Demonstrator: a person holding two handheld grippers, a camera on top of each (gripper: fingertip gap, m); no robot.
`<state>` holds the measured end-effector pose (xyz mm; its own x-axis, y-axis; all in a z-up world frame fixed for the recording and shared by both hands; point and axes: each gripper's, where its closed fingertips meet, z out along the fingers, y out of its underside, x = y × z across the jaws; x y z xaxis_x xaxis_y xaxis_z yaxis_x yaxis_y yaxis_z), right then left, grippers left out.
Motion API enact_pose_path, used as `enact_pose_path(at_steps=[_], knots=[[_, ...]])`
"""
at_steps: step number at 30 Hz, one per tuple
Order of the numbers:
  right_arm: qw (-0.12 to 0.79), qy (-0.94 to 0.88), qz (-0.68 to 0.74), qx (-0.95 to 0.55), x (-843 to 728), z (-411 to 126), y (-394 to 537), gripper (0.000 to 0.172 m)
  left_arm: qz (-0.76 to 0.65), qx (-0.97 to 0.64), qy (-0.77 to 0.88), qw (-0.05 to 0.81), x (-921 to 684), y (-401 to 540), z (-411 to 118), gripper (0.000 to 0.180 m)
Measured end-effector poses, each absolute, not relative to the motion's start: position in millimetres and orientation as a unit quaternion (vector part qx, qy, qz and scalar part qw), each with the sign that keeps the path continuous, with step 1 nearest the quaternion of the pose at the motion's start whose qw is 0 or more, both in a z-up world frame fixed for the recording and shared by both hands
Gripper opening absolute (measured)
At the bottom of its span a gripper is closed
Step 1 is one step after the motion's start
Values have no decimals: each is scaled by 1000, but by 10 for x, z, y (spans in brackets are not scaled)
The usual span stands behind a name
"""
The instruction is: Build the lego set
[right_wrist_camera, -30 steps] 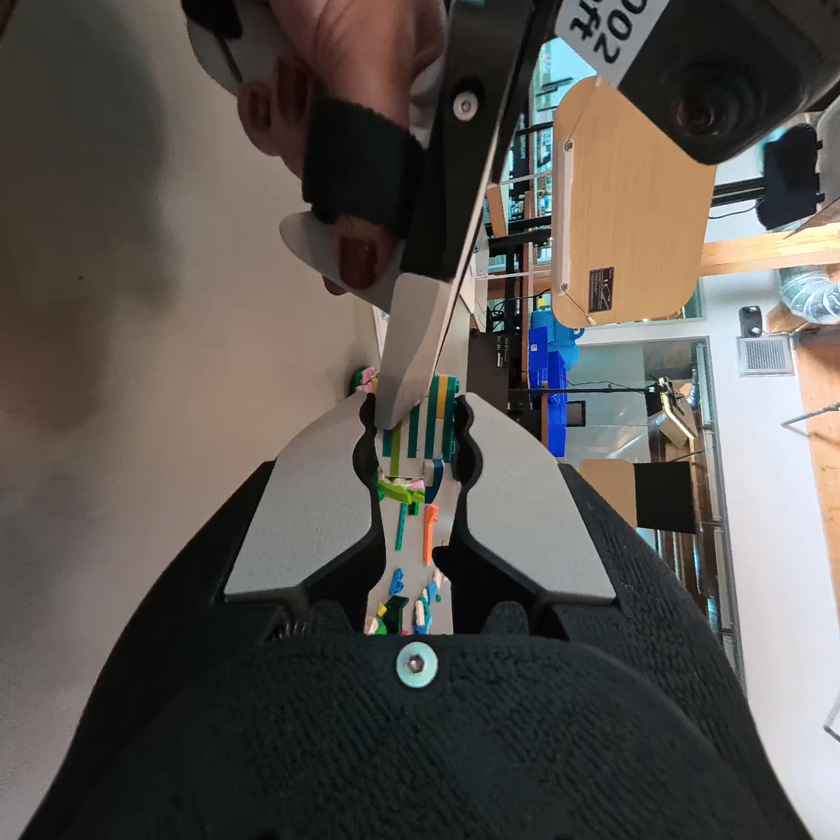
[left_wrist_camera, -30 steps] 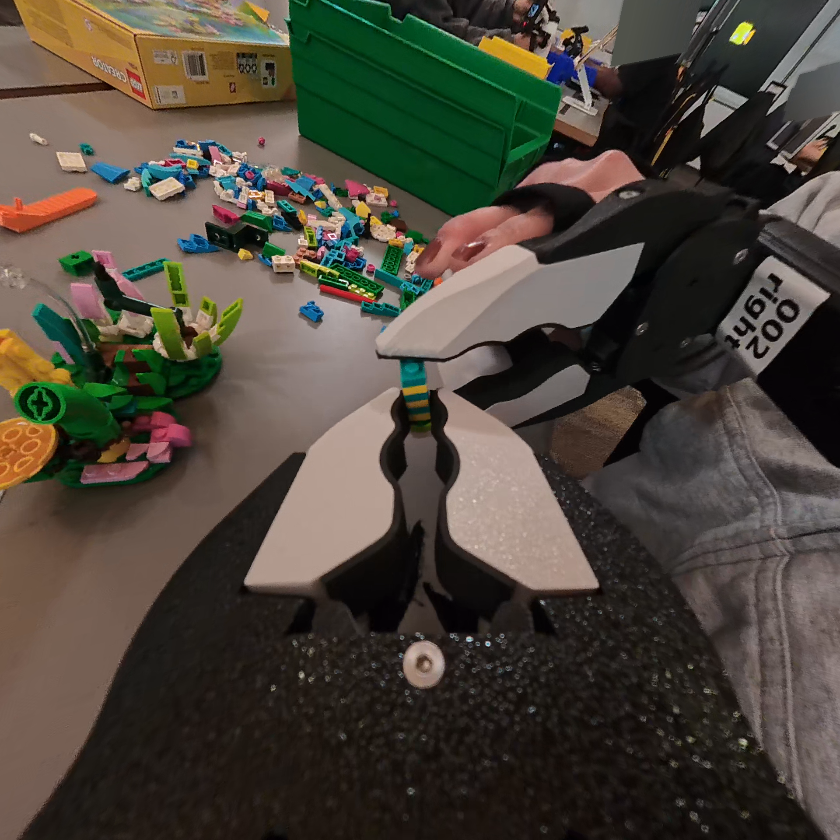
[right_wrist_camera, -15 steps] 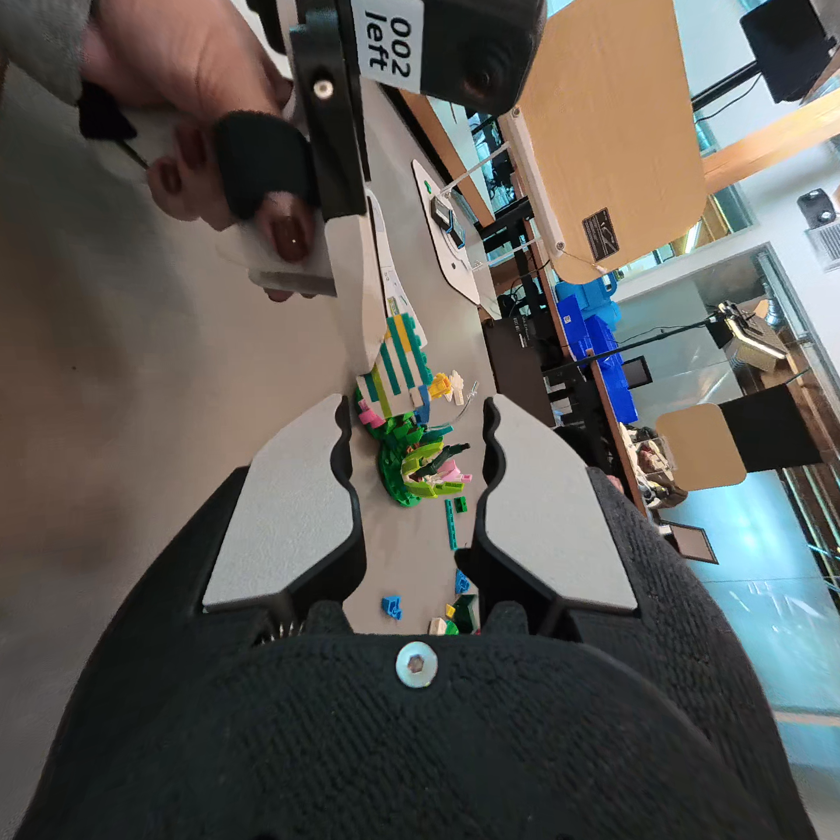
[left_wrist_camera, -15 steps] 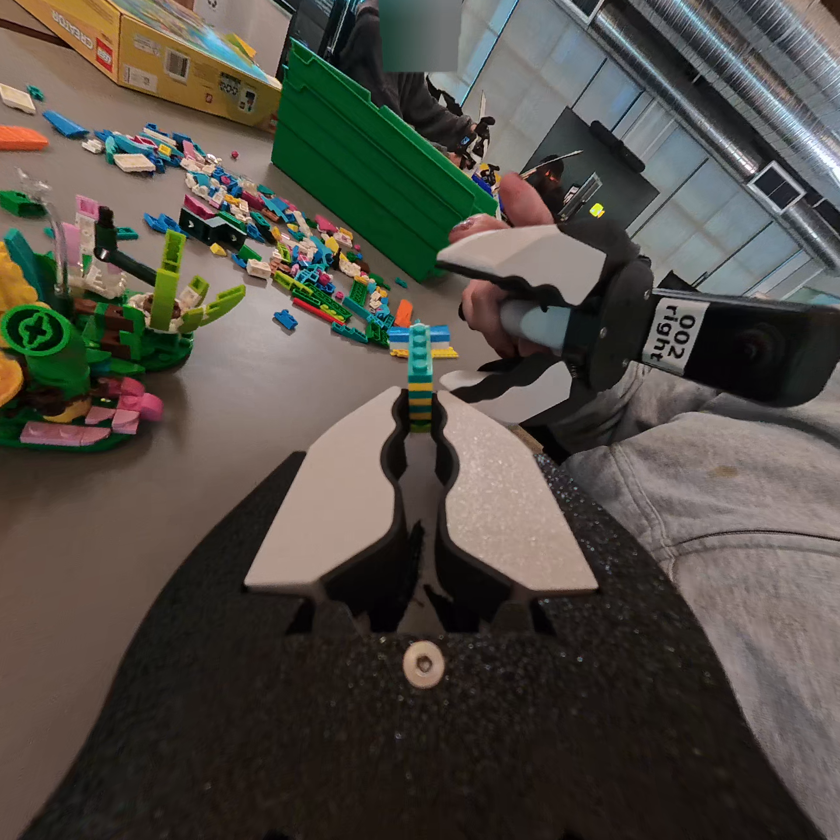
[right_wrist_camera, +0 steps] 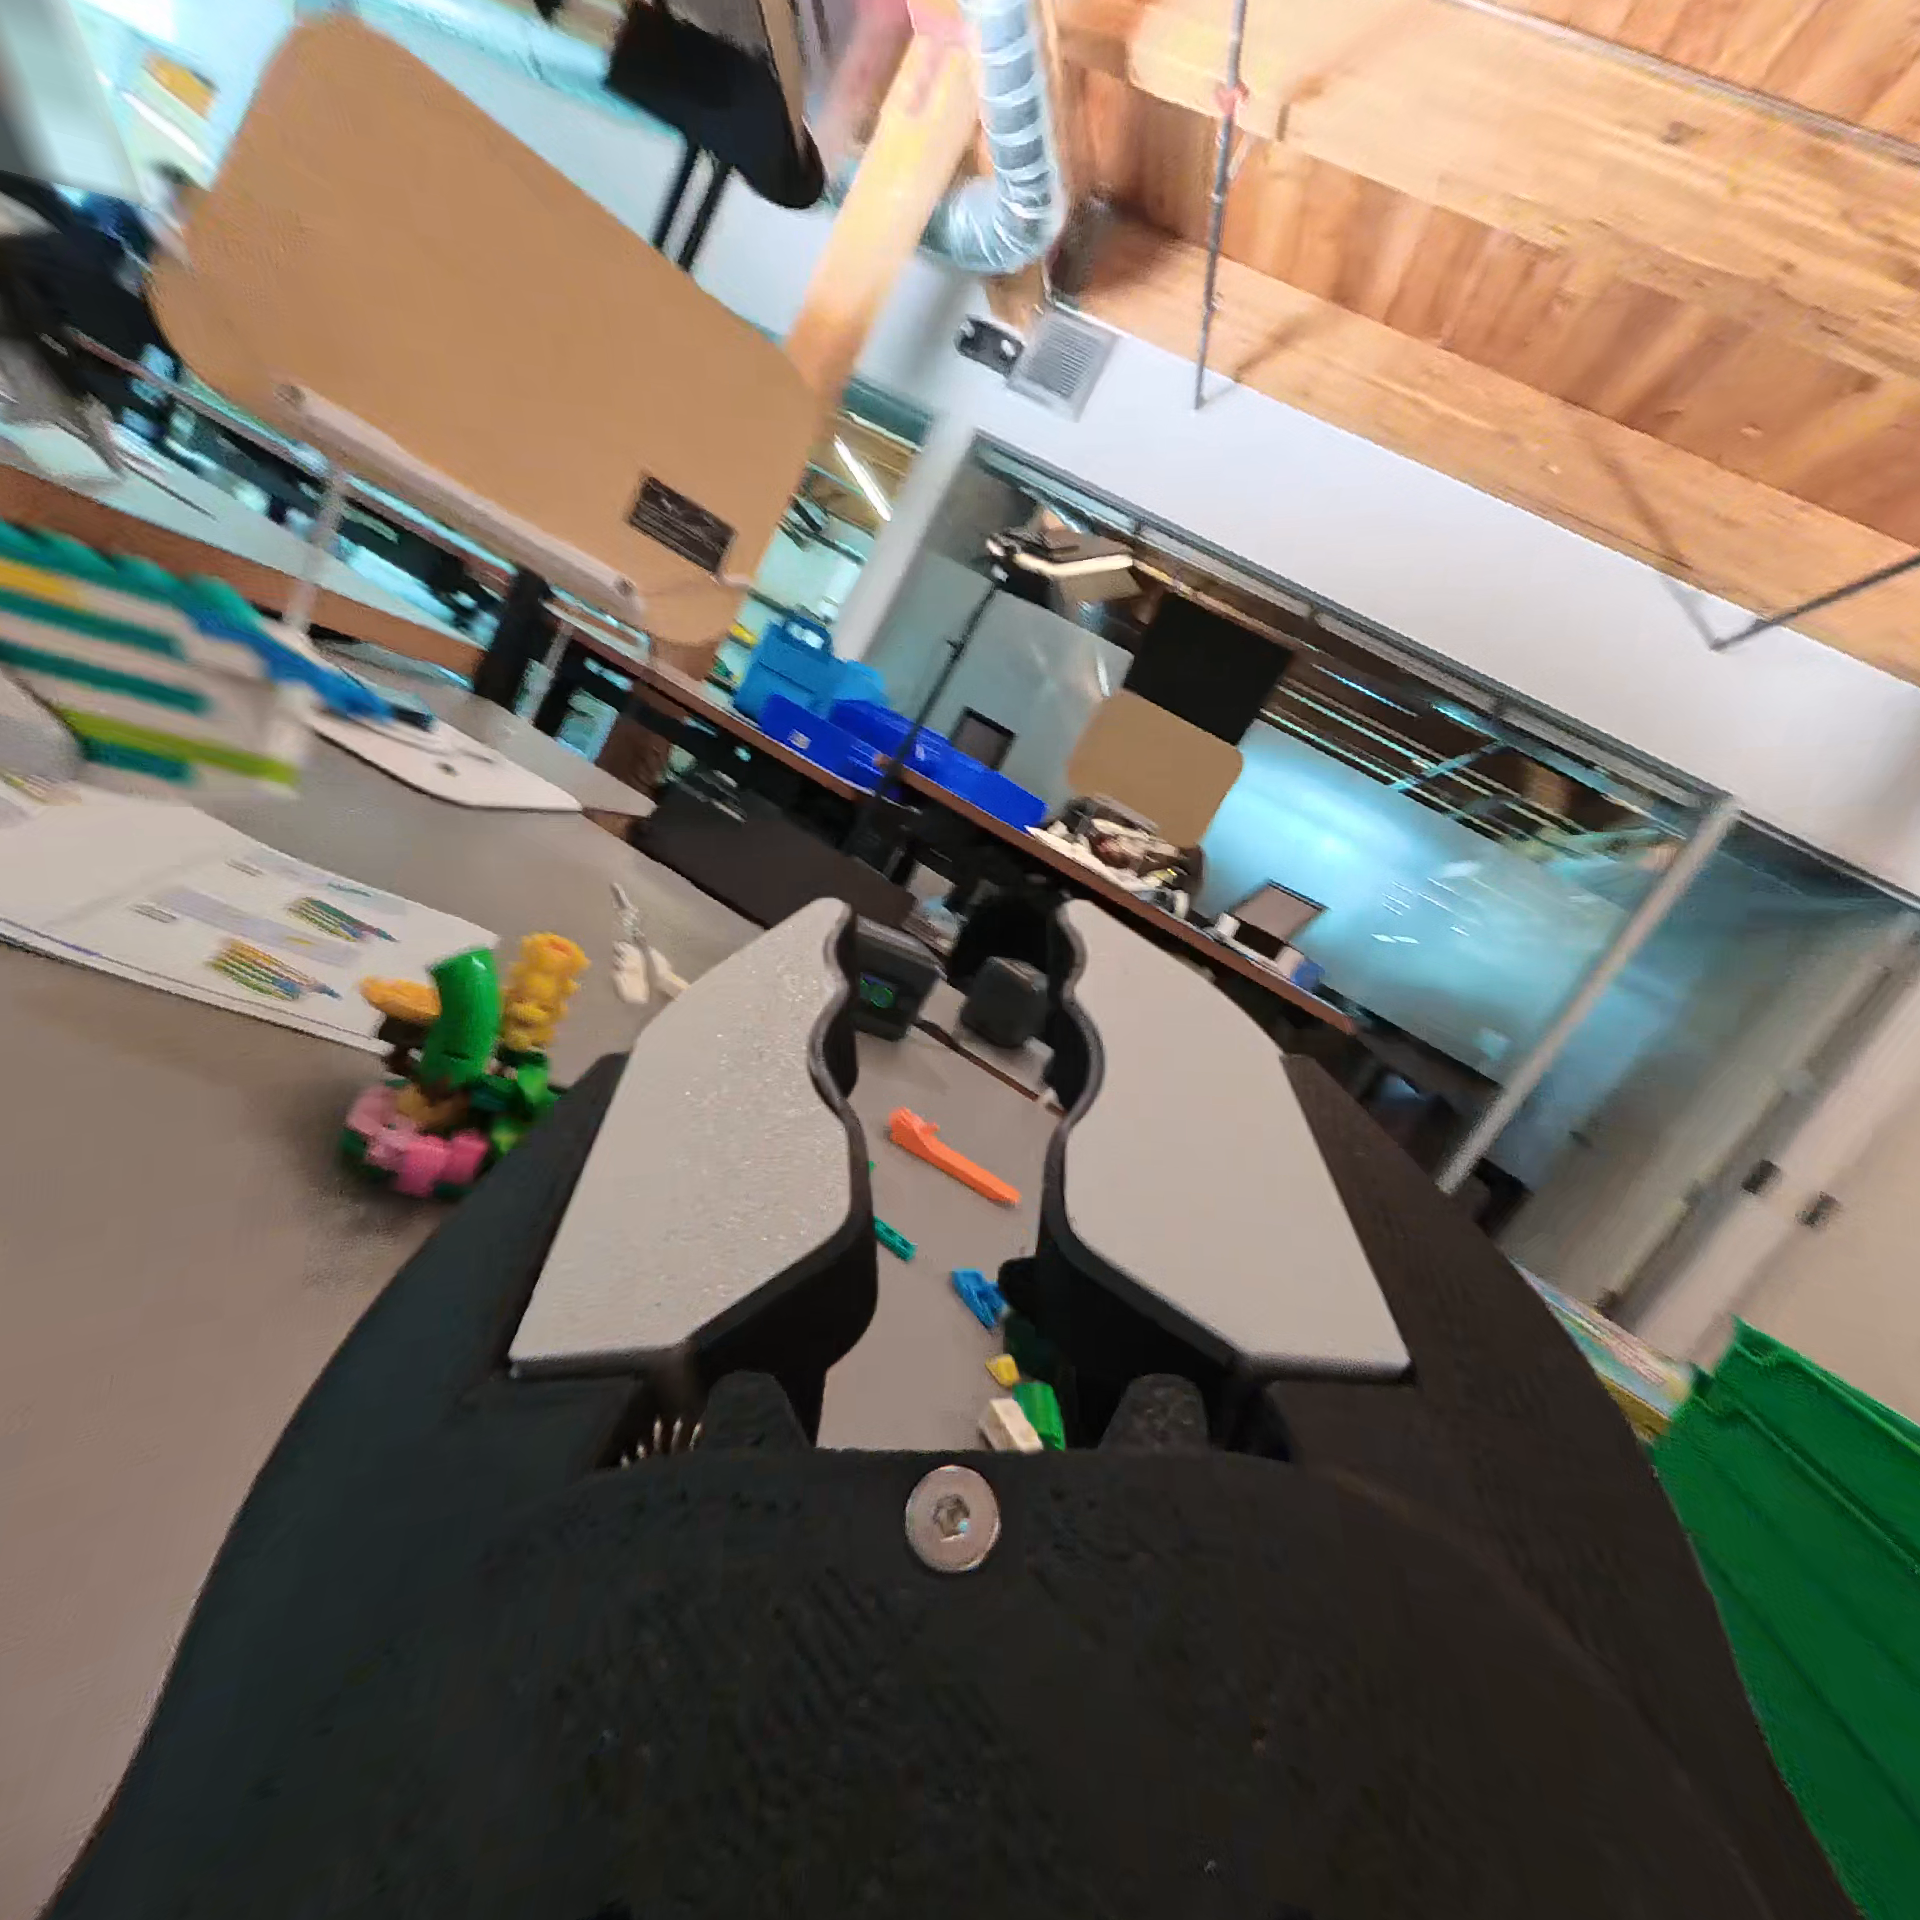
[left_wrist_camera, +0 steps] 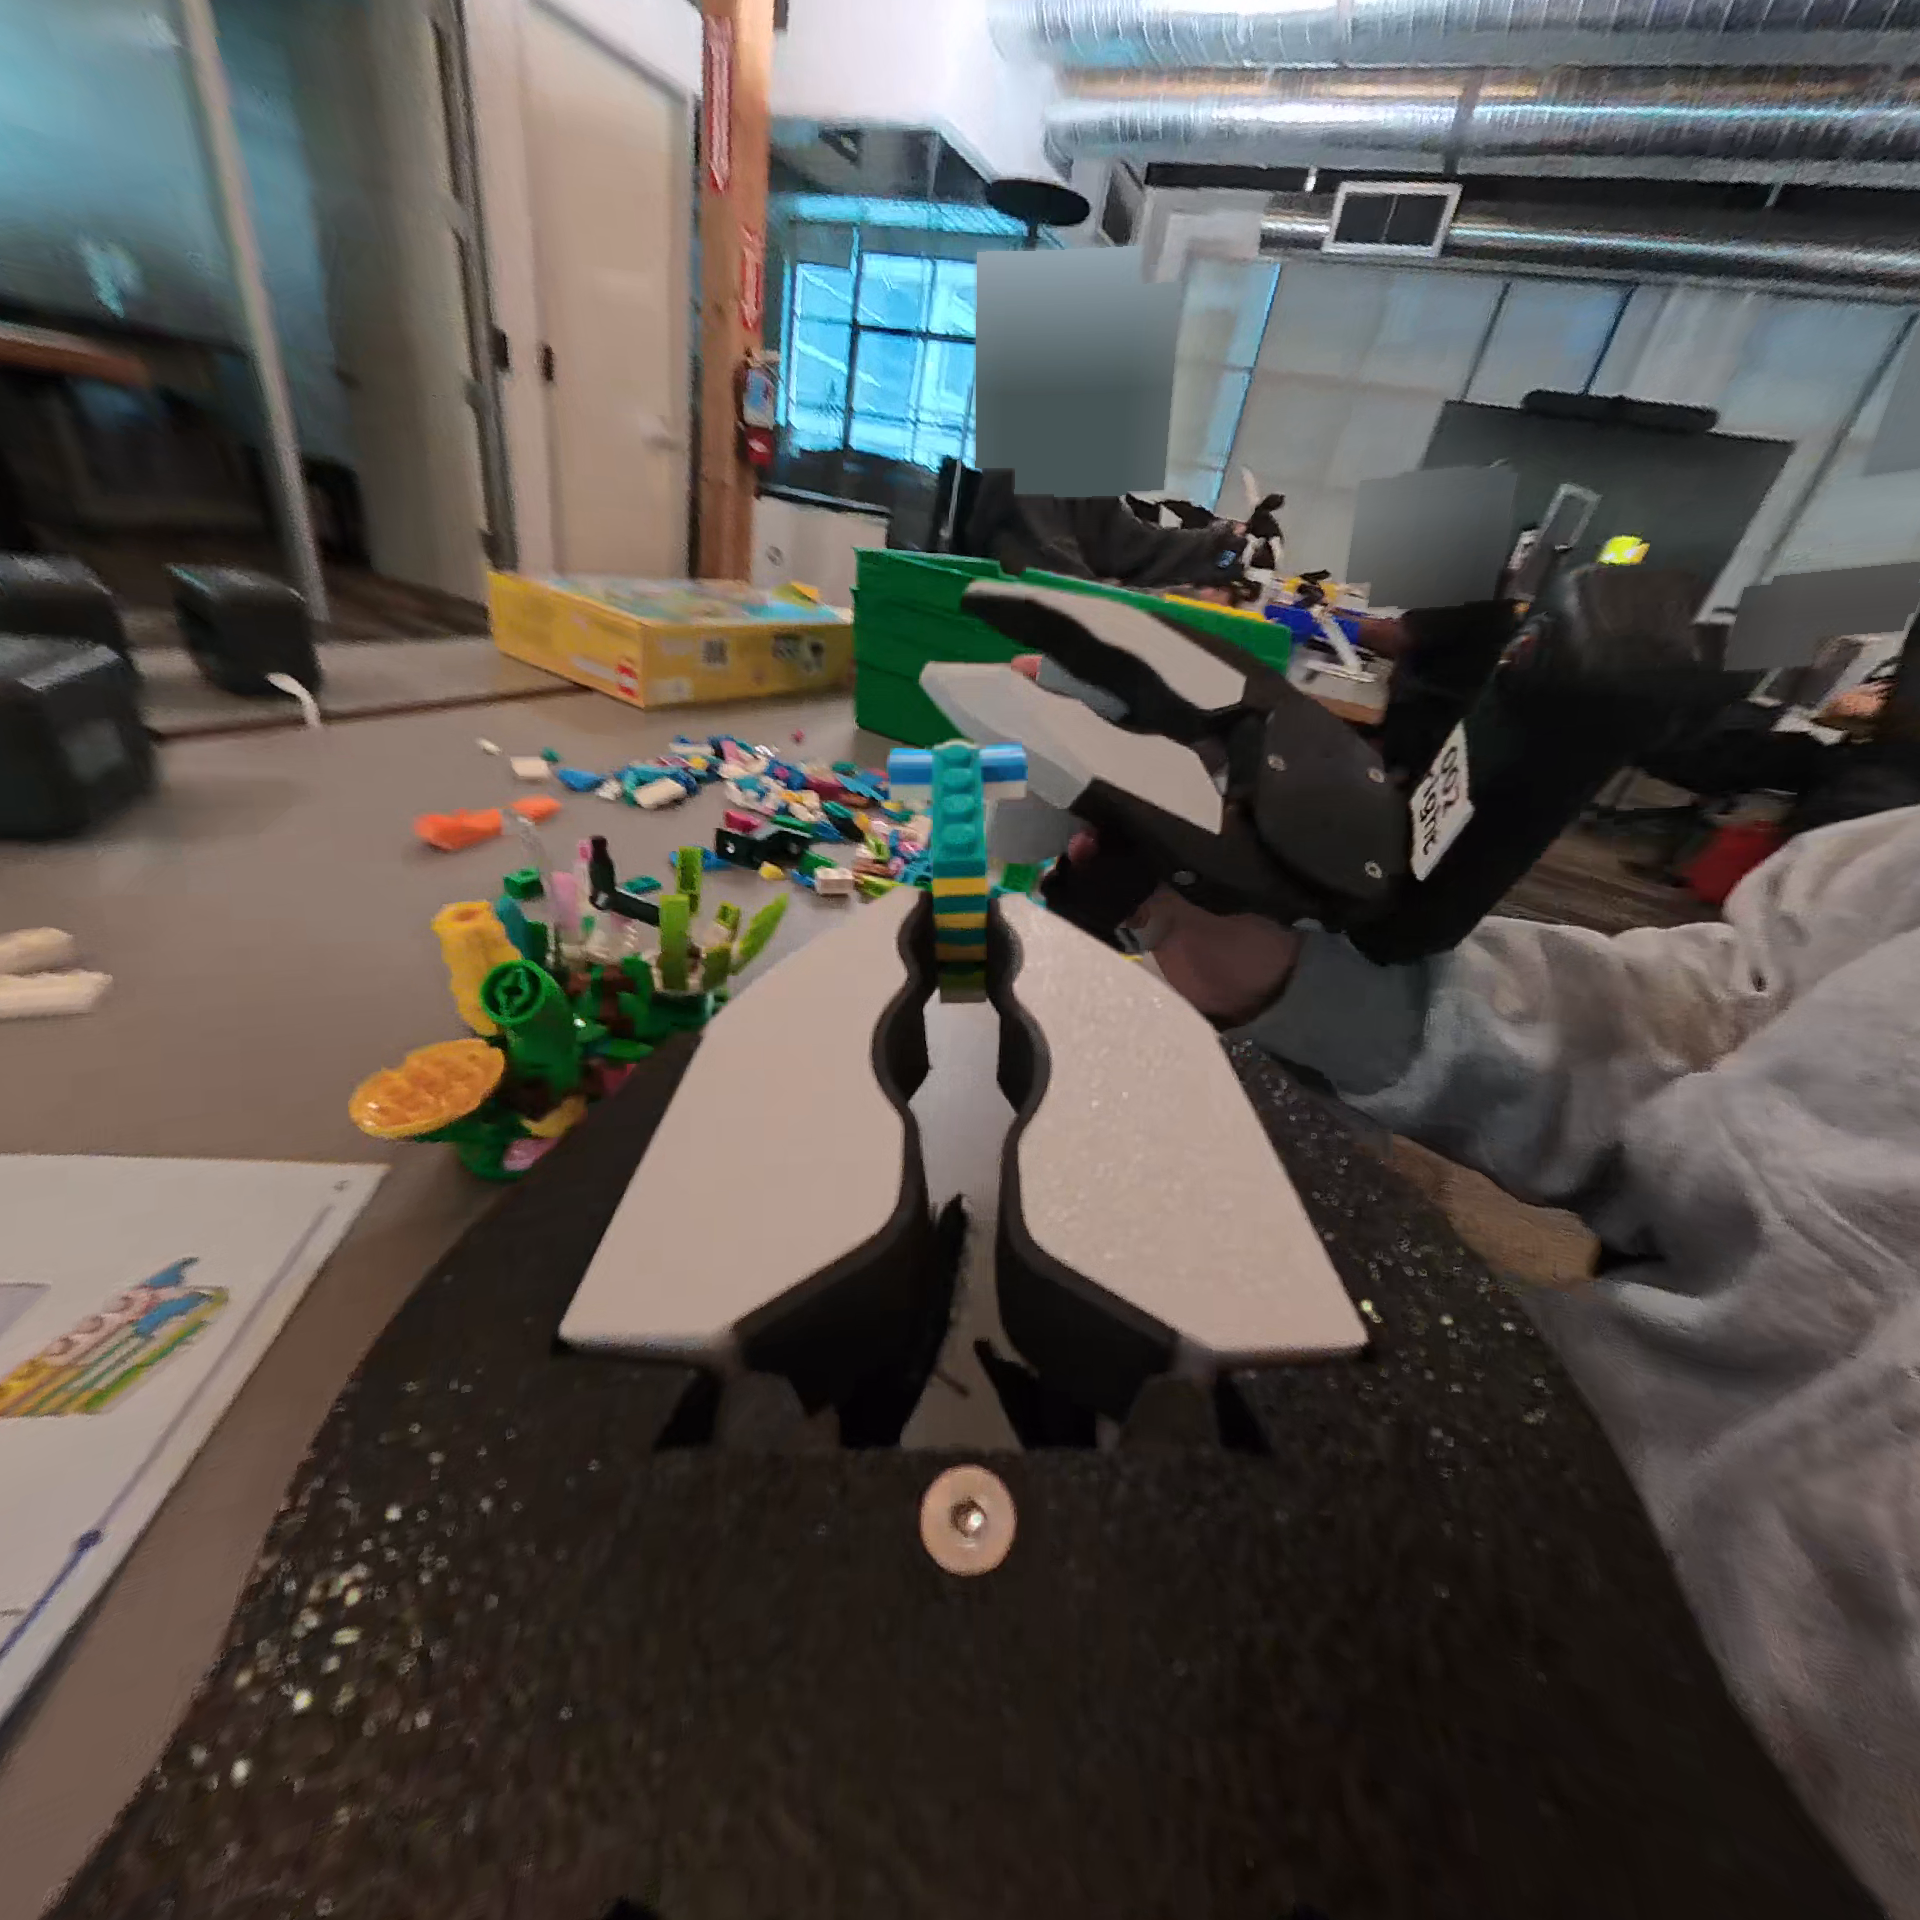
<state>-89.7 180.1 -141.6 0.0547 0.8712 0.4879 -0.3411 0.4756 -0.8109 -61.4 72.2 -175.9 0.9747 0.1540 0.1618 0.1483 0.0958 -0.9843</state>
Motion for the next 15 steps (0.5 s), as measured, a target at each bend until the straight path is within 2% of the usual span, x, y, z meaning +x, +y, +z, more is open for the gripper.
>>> enact_pose_path(at_steps=[4,8,15], knots=[[709,-533,376,-270,-1074,-1542,1979,20,57,-629,-67,773,-494,717,-1612,8],[706,-555,340,-280,-1156,-1682,2032,16,86,-639,-62,762,-459,786,-1653,8],[713,-589,298,-236,-1206,-1781,1950,11,56,-642,-59,762,-523,793,-1669,8]])
